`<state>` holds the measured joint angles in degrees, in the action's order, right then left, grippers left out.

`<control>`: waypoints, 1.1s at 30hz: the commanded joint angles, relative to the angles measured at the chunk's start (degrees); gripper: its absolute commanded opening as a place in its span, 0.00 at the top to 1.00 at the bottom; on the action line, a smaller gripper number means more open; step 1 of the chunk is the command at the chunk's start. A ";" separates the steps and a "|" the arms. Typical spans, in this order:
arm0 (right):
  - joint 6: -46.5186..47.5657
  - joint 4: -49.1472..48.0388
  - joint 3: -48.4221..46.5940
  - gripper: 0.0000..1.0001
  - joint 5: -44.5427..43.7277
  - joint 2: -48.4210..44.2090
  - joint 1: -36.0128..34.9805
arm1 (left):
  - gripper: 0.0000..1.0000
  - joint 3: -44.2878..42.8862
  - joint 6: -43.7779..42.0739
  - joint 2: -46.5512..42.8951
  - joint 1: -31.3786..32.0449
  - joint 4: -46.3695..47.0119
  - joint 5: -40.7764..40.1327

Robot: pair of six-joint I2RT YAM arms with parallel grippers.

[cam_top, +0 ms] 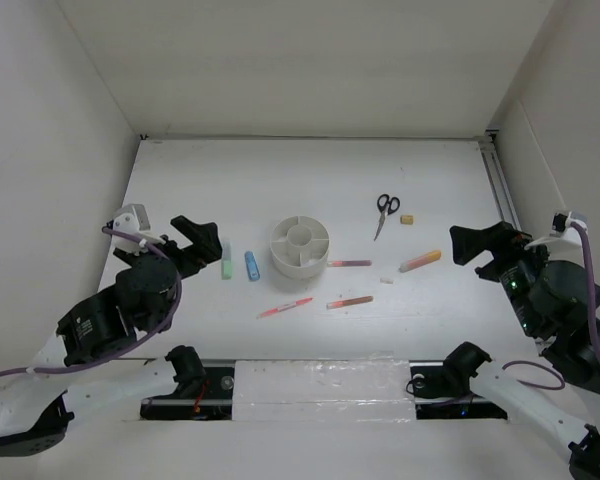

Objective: Sort the stationery into containers
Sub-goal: Pick up the pen from the center of the board.

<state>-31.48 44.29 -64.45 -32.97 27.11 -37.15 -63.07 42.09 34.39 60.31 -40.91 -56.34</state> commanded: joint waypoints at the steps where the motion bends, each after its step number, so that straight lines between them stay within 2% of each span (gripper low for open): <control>1: 0.73 0.54 -1.82 0.00 0.45 0.57 0.32 | 0.00 -1.97 0.73 -1.95 0.07 -0.84 -2.81; 4: 0.72 -0.61 -1.82 0.00 -0.16 0.57 0.32 | 0.00 -1.44 0.19 -3.10 0.07 -0.23 -2.29; 8: 0.72 -2.01 -0.60 0.00 -0.69 0.57 0.32 | 0.00 0.13 -5.50 -3.72 0.07 2.92 0.95; 11: 0.72 -3.24 0.46 0.00 -0.69 0.57 0.32 | 0.00 2.15 -13.86 -1.36 0.07 8.20 9.64; 14: 1.77 -4.30 0.98 0.00 0.01 0.57 0.32 | 0.00 3.30 -18.86 9.42 0.07 9.62 20.01; 16: 1.78 -5.61 1.68 0.00 1.76 -0.04 0.32 | 0.00 4.00 -20.81 13.49 0.07 10.40 27.98; 19: 2.48 -7.64 3.88 0.00 5.01 -2.14 0.32 | 0.00 6.38 -23.36 18.15 2.60 12.69 32.86; 23: 2.48 -12.29 7.31 0.00 9.93 -5.22 0.32 | 0.00 6.38 -25.03 23.26 2.62 12.17 41.55; 30: 3.00 -16.08 9.60 0.00 18.20 -6.37 0.32 | 0.02 5.68 -24.86 34.86 2.62 9.63 40.43; 33: 3.53 -16.60 8.55 0.00 19.96 -6.89 0.32 | 0.02 4.62 -26.44 38.45 2.62 7.87 42.62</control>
<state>-29.54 32.51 -54.92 -16.95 20.97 -37.15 -56.01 17.54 70.94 62.92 -30.57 -15.99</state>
